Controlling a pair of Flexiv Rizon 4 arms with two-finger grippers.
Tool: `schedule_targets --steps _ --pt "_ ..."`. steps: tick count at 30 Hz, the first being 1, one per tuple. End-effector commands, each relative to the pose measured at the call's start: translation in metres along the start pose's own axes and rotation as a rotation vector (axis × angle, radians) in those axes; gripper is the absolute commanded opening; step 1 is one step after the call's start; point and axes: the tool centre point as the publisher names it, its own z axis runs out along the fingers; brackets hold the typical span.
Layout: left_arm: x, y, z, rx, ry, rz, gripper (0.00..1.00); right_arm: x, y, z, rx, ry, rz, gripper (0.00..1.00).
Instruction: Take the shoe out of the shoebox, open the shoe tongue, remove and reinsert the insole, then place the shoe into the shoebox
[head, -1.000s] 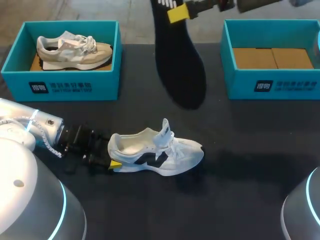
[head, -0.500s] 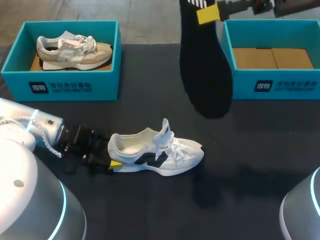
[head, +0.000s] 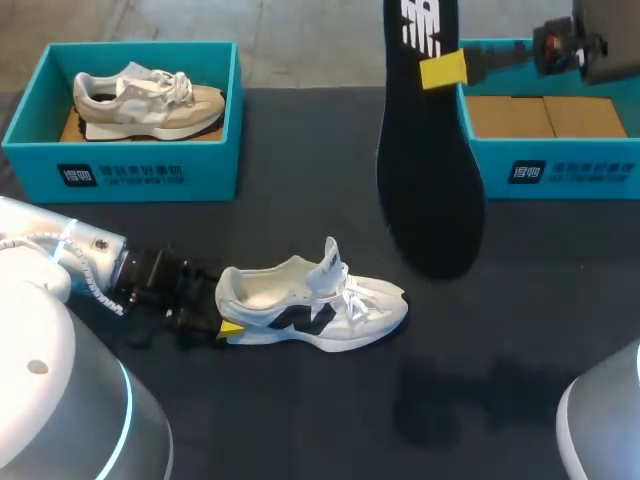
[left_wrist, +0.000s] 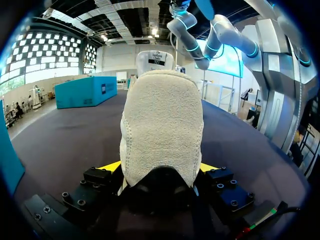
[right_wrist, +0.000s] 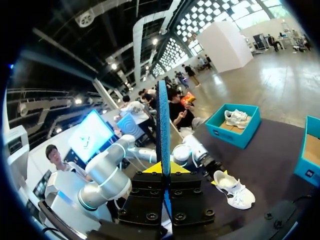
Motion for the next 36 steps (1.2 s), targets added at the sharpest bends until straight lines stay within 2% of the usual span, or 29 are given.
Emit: schedule_targets --steps 1,36 --pt "-0.0018 0.0047 0.0043 -0.001 -0.001 0.000 0.00 0.0008 -0.0073 0.0046 -0.031 0.004 0.003 0.00" --pt "-0.0018 0.0047 0.0043 -0.001 -0.001 0.000 0.00 0.0031 -0.0087 0.0066 -0.040 0.016 0.003 0.00"
